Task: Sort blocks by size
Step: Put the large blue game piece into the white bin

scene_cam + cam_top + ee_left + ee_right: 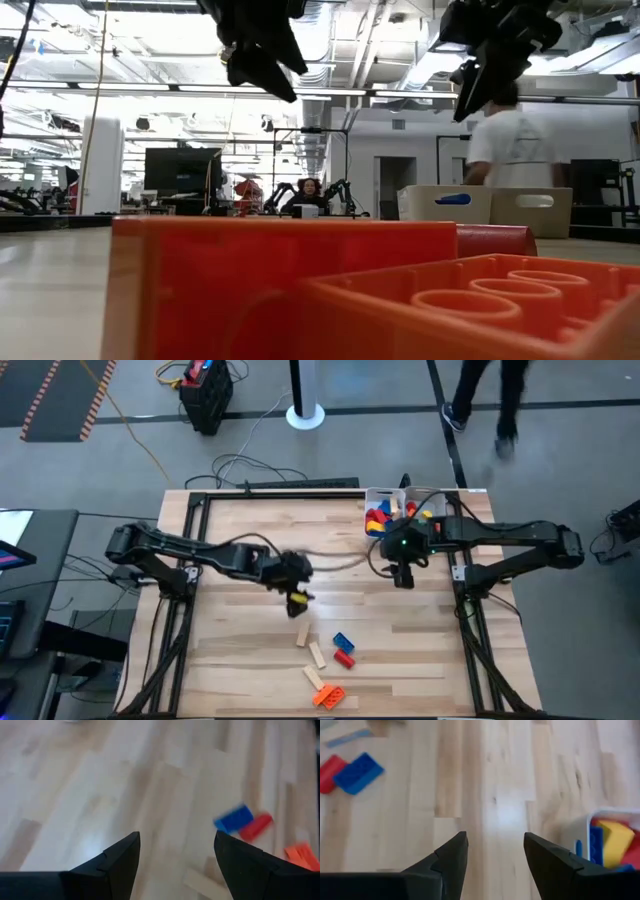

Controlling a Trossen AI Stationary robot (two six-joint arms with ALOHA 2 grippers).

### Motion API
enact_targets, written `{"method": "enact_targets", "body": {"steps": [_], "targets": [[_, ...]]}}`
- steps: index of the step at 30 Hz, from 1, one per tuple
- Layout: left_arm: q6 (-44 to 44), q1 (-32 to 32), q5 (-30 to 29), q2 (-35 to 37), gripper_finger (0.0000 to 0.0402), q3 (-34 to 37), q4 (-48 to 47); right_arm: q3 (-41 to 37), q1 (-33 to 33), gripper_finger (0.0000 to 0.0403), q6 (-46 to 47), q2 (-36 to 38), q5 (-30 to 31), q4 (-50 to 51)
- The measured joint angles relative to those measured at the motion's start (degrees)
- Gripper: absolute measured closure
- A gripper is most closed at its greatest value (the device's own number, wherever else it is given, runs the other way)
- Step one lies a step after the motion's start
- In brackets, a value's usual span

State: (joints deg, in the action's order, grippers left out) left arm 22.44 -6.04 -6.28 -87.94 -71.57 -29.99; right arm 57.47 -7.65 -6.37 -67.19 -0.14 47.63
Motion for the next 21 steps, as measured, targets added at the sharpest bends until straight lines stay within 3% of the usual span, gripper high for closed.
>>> {"method": "enact_targets", "body": {"steps": [6,9,15,21], "targets": [[-2.97,-0.98,11.79,-6.63,0.0157,-0.04,4.32,-0.02,0.03,0.0197,9.94,3.15,0.10,5.55],[-6.54,-1.24,14.61,-9.99,0.0157,-0.02,7.60,-0.02,0.05,0.0205,16.32,5.18,0.38,7.85],[-18.81,-0.49,21.19,-13.80,0.0157,-0.02,11.88,-0.02,1.52,0.0218,30.90,9.59,3.90,13.84],[-35.01,0.04,25.33,-14.43,0.0157,-0.02,15.80,-0.02,7.72,0.0226,47.12,11.38,10.96,20.35]]}}
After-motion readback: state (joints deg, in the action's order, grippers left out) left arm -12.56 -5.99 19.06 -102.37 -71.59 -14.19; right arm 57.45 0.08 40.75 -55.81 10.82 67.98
